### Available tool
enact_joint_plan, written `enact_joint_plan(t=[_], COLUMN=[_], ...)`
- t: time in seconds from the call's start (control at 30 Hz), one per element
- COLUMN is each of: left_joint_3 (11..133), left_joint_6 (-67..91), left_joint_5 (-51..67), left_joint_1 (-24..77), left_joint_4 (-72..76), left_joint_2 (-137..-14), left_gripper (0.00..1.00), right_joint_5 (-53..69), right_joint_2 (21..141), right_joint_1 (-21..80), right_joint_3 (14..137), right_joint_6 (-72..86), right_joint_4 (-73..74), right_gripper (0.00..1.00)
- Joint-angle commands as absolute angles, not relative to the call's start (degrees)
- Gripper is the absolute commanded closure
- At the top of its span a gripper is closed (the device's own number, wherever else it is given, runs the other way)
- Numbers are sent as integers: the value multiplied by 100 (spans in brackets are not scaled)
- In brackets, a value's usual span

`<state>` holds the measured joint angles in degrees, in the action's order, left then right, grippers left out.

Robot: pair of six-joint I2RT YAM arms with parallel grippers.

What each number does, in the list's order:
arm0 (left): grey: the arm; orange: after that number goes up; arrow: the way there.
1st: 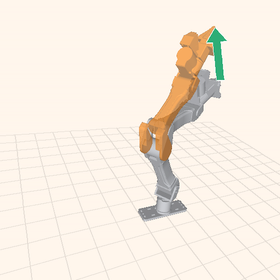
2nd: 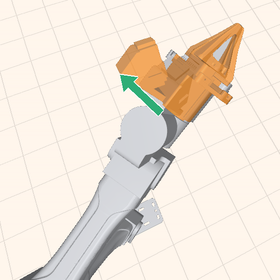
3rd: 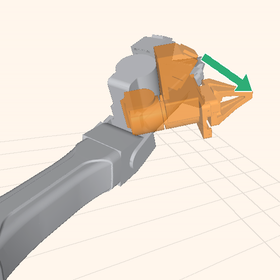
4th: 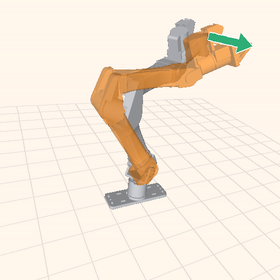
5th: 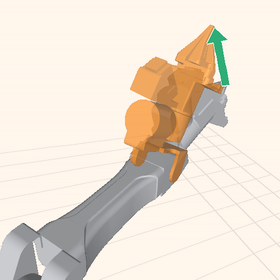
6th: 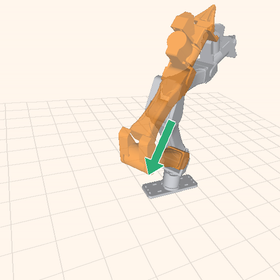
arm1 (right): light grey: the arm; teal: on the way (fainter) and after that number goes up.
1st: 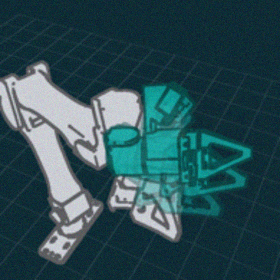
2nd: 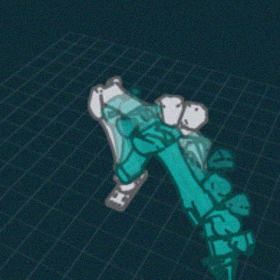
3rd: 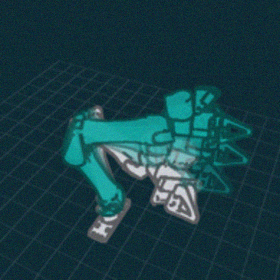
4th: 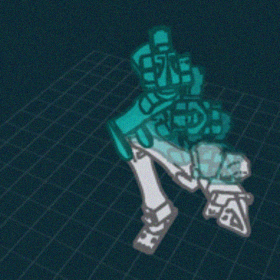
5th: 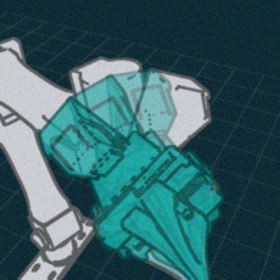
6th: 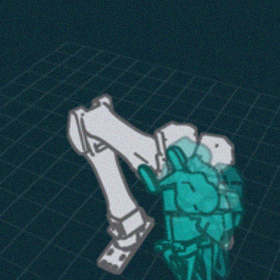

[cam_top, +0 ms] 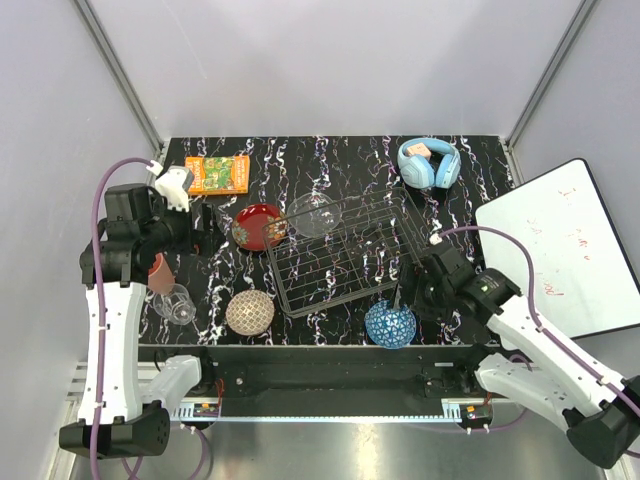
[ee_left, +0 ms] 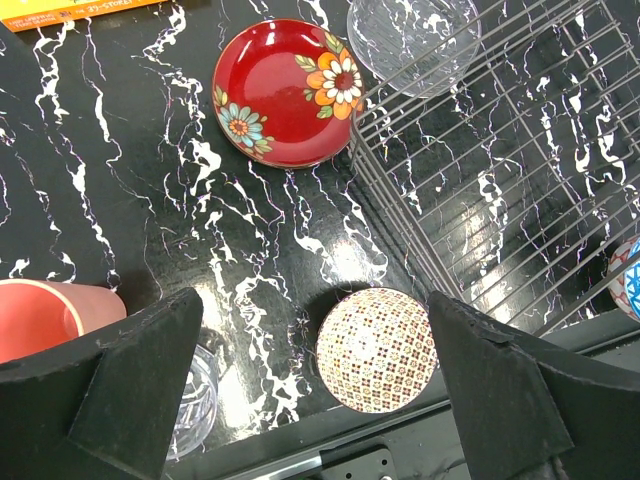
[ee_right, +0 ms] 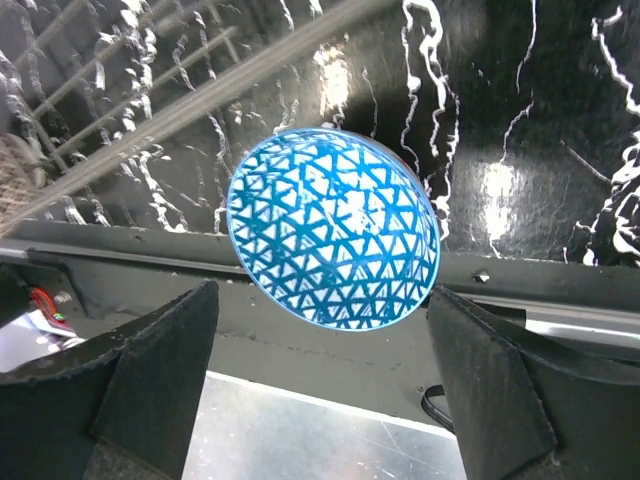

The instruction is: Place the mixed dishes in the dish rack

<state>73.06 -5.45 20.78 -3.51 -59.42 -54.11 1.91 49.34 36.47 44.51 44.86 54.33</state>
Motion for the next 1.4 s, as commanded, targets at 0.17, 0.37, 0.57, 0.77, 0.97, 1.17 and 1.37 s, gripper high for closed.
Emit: enact_joint_plan(t=[0.17, 0.37, 0.57, 0.77, 0.97, 1.17, 1.37], left_joint_3=[7497, 7462, 7365, 7146, 6847, 6776, 6680], left_joint_6=[-562, -598, -667, -721, -475, -325, -466], left_joint_5=[2039, 1986, 1995, 2135, 2575, 2286, 2189], left_joint_1=[-360, -360, -360, -360, -133, 553, 1080], left_joint_4=[-5687, -5687, -5687, -5573, -5239, -4922, -4597], left_joint_2=[-5282, -5229, -5238, -5282, -5711, -6449, -6969], left_gripper=[1, 1, 1, 1, 1, 1, 1], right_joint_5=[-860, -1160, -1213, -1195, -1213, -1546, -2002], right_joint_2=[5475, 5704, 5704, 5441, 5168, 4948, 5666], right_joint_1=[4271, 4482, 4631, 4711, 4869, 5694, 7011], right_joint_3=[3832, 3534, 3147, 2980, 3146, 4059, 5454], right_joint_6=[5668, 6020, 6284, 6398, 6399, 6205, 6091], right_joint_4=[5361, 5195, 4844, 4781, 4921, 5448, 6379], right_gripper=[10, 17, 50, 78, 100, 100, 100])
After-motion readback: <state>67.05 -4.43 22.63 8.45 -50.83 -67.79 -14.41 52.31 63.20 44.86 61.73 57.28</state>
